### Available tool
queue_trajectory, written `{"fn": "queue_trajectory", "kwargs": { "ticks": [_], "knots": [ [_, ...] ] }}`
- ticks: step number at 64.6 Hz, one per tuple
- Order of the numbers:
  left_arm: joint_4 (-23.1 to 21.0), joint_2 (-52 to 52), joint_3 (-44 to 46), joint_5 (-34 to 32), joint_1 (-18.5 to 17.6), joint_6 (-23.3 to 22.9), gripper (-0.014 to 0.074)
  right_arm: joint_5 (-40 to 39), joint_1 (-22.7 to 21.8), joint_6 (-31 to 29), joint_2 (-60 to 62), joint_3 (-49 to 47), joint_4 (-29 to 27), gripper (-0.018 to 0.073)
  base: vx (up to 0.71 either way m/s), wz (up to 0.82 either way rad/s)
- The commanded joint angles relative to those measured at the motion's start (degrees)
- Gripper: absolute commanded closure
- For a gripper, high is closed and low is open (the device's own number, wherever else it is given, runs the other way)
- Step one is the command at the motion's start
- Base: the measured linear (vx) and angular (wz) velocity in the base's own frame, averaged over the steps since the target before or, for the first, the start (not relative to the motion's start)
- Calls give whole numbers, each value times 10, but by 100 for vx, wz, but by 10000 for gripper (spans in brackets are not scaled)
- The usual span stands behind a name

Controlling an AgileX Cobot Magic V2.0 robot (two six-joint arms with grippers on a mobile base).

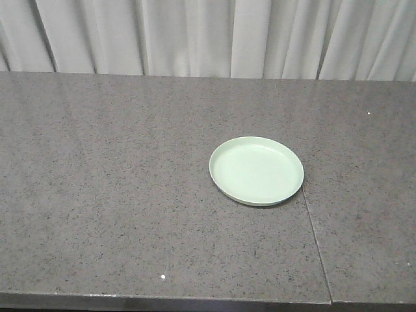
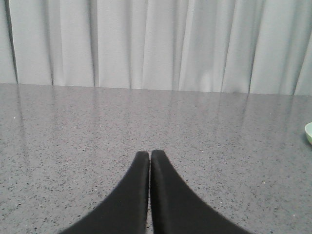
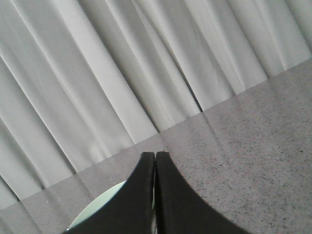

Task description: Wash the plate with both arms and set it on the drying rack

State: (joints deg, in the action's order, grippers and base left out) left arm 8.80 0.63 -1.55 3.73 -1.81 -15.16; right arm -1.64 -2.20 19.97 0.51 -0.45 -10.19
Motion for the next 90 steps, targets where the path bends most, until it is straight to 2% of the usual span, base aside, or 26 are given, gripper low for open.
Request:
{"fn": "queue_trajectory", "kwargs": {
  "ticks": [1, 7, 13, 23, 27, 31, 35, 44, 48, 58, 62, 69, 79, 85, 90],
  "knots": [
    [-1, 9, -8, -40, 0, -2, 602, 23, -4, -1, 0, -81, 15, 551, 0, 0],
    [-1, 9, -8, -40, 0, -2, 602, 110, -4, -22, -34, -165, 39, 505, 0, 0],
    [-1, 9, -8, -40, 0, -2, 602, 145, -4, -64, -71, -221, 41, 410, 0, 0],
    [-1, 9, -8, -40, 0, -2, 602, 94, -4, -90, -112, -252, 41, 168, 0, 0],
    [-1, 9, -8, -40, 0, -2, 602, 72, -4, -89, -122, -252, 41, 94, 0, 0],
    [-1, 9, -8, -40, 0, -2, 602, 72, -4, -89, -132, -259, 37, 60, 0, 0],
    [-1, 9, -8, -40, 0, -2, 602, 113, -4, -100, -149, -280, 40, 58, 0, 0],
    [-1, 9, -8, -40, 0, -2, 602, 226, -4, -194, -218, -365, 25, 65, 0, 0],
    [-1, 9, -8, -40, 0, -2, 602, 265, -4, -252, -258, -408, -10, 65, 0, 0],
    [-1, 9, -8, -40, 0, -2, 602, 372, -4, -420, -374, -513, -146, 65, 0, 0],
    [-1, 9, -8, -40, 0, -2, 602, 406, -4, -471, -422, -547, -205, 65, 0, 0],
    [-1, 9, -8, -40, 0, -2, 602, 454, -4, -539, -505, -601, -275, 65, 0, 0],
    [-1, 9, -8, -40, 0, -2, 602, 493, -2, -586, -617, -666, -326, 65, 0, 0],
    [-1, 9, -8, -40, 0, -2, 602, 493, 19, -589, -679, -703, -318, 65, 0, 0],
    [-1, 9, -8, -40, 0, -2, 602, 490, 49, -576, -730, -738, -291, 65, 0, 0]
  ]
}}
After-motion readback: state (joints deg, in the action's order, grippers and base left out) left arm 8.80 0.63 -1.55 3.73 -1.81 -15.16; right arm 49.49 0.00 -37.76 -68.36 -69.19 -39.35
